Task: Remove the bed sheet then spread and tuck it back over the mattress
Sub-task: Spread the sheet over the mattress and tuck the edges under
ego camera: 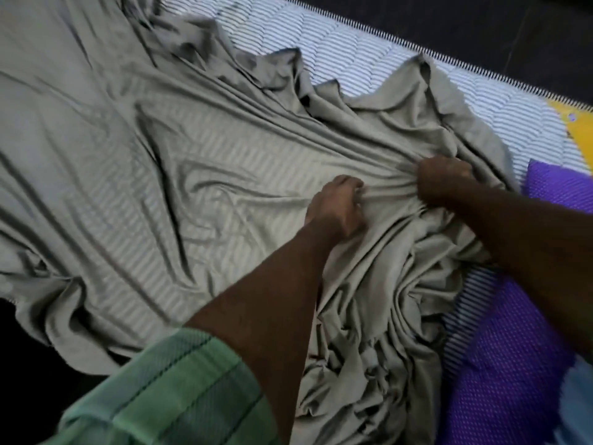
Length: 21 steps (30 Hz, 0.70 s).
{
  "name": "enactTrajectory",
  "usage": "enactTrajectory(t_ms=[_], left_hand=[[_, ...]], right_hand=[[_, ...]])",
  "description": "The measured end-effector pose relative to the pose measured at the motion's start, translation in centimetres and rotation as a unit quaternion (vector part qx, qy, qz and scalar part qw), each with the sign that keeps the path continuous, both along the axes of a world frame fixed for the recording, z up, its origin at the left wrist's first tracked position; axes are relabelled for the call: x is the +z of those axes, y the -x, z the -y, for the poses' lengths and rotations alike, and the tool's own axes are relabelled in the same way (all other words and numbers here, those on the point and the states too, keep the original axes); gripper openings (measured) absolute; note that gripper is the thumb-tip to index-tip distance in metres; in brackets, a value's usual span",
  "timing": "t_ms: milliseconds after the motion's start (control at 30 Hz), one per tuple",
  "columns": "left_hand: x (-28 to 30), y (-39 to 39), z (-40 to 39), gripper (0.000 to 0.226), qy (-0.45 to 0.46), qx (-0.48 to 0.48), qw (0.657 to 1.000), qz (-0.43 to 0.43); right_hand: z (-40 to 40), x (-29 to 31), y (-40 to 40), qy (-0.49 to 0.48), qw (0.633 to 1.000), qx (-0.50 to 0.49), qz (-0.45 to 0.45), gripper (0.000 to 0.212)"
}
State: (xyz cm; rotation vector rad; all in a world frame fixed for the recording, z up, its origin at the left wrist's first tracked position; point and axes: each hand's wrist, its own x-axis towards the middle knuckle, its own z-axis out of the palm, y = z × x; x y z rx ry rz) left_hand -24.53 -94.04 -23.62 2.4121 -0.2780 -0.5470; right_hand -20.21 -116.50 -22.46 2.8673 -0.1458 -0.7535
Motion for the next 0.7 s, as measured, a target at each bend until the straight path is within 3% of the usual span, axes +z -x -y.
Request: enactTrajectory(t_ms=[233,400,600,700], left_hand=[[1.9,1.1,-3.4,0.058,-0.06,0.042,0.997,-0.025],[3.2,3.8,-9.3,0.05,-0.073,0.122,0.989,-0.041],[4.1,7.7,-23.5,0.044,-0.104,0.194,0.975,-0.034],[4.2,9.1,-30.8,0.04,-0.102,0.225,0.968,-0.054]], right_hand=[[-8.6,1.1,-1.1,-0.133,0.981,0.066,0.126,0.039],[-18.5,0.6,3.2,-0.192,0.974,0.046,0.114,0.043],[-33.0,1.2,7.8,-0.28,0.955,0.075,0.054,0.051],[-41.0,1.1,9.3,-0.288,0.953,0.083,0.038,0.037]])
